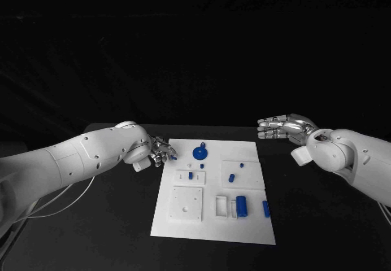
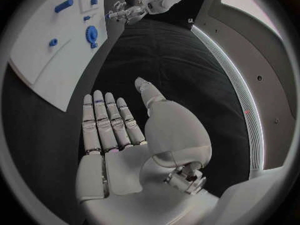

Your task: Assemble the parts on the task board

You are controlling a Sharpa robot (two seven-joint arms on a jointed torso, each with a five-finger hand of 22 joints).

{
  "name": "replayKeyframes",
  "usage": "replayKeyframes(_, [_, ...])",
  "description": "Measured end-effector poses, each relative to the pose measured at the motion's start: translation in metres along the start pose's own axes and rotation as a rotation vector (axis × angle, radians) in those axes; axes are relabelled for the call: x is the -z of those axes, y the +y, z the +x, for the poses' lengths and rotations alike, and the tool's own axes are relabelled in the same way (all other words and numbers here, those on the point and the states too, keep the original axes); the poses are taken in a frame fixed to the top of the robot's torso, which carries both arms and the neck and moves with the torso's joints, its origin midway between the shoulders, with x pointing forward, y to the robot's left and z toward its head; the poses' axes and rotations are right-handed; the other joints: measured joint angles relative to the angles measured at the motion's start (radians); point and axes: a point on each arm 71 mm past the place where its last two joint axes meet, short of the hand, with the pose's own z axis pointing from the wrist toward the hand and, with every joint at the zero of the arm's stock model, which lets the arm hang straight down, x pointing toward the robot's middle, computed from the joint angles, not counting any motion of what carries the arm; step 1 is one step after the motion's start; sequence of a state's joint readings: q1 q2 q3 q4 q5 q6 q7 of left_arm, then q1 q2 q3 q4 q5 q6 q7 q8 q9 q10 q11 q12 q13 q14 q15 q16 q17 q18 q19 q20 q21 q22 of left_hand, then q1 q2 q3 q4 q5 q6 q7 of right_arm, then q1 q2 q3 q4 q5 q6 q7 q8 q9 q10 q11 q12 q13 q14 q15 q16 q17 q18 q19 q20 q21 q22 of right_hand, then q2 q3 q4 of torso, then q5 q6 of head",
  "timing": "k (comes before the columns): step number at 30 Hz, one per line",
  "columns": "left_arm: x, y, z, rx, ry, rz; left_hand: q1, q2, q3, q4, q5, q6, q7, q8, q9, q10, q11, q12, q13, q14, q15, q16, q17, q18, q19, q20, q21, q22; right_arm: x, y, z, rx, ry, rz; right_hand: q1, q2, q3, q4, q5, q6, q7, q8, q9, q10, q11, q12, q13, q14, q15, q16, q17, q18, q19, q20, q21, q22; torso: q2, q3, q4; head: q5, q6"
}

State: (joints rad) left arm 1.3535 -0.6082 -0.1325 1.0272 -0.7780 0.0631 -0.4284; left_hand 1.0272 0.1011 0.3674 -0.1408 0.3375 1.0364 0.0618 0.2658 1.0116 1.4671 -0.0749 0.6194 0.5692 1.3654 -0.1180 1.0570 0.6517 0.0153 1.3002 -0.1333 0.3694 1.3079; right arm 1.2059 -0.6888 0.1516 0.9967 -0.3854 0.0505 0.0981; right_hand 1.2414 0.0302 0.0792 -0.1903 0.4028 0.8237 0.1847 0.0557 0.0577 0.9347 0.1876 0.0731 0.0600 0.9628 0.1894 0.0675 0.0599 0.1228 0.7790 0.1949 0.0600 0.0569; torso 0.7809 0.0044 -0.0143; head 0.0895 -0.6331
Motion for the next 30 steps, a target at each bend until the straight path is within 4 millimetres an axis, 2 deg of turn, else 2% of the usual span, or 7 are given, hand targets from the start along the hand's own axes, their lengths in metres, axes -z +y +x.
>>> replayKeyframes(5, [0.01, 0.005, 0.008, -0.023, -0.003, 0.012, -0.003, -0.003, 0.0, 0.0, 0.008, 0.005, 0.002, -0.007, -0.001, -0.002, -0.002, 0.0, -0.004, 0.01, 0.0, -0.008, 0.003, 0.0, 0.004, -0.003, 0.004, 0.0, 0.001, -0.001, -0.002, 0.0, -0.005, 0.003, 0.0, 0.0, 0.0, 0.0, 0.0, 0.0, 0.0, 0.0, 0.0, 0.0, 0.0, 0.0, 0.0, 0.0, 0.0, 0.0, 0.0, 0.0, 0.0, 0.0, 0.0, 0.0, -0.003, -0.0015, 0.009, -0.002, -0.009])
replayKeyframes(11, [0.018, 0.01, 0.02, -0.063, -0.013, 0.017, -0.006, -0.006, 0.001, -0.001, 0.015, 0.016, 0.005, -0.019, -0.001, -0.002, -0.002, 0.0, -0.01, 0.019, -0.002, -0.016, 0.007, 0.0, 0.008, 0.001, 0.004, 0.0, 0.002, -0.004, -0.004, 0.0, -0.009, 0.008, 0.0, 0.0, 0.0, 0.0, 0.0, 0.0, 0.0, 0.0, 0.0, 0.0, 0.0, 0.0, 0.0, 0.0, 0.0, 0.0, 0.0, 0.0, 0.0, 0.0, 0.0, 0.0, -0.006, -0.0034, 0.016, -0.006, -0.017])
replayKeyframes(16, [0.022, 0.01, 0.03, -0.091, -0.015, 0.026, -0.01, -0.019, 0.016, -0.016, 0.019, 0.025, 0.004, -0.037, -0.001, -0.002, -0.002, 0.004, -0.015, 0.023, 0.002, -0.023, 0.014, 0.0, 0.011, -0.003, 0.004, 0.0, 0.003, -0.006, -0.004, -0.001, -0.01, 0.012, 0.0, 0.0, 0.0, 0.0, 0.0, 0.0, 0.0, 0.0, 0.0, 0.0, 0.0, 0.0, 0.0, 0.0, 0.0, 0.0, 0.0, 0.0, 0.0, 0.0, 0.0, 0.0, -0.006, -0.0038, 0.0169, -0.002, -0.017])
replayKeyframes(30, [0.023, 0.004, 0.055, -0.176, -0.018, 0.049, -0.013, -0.023, 0.023, -0.021, 0.02, 0.032, 0.003, -0.042, 0.0, -0.002, -0.001, 0.008, -0.017, 0.027, -0.002, -0.027, 0.018, 0.0, 0.011, -0.003, 0.004, 0.0, 0.003, -0.01, -0.004, -0.003, -0.009, 0.018, 0.0, 0.0, 0.0, 0.0, 0.0, 0.0, 0.0, 0.0, 0.0, 0.0, 0.0, 0.0, 0.0, 0.0, 0.0, 0.0, 0.0, 0.0, 0.0, 0.0, 0.0, 0.0, -0.004, -0.0015, 0.0127, 0.0, -0.024])
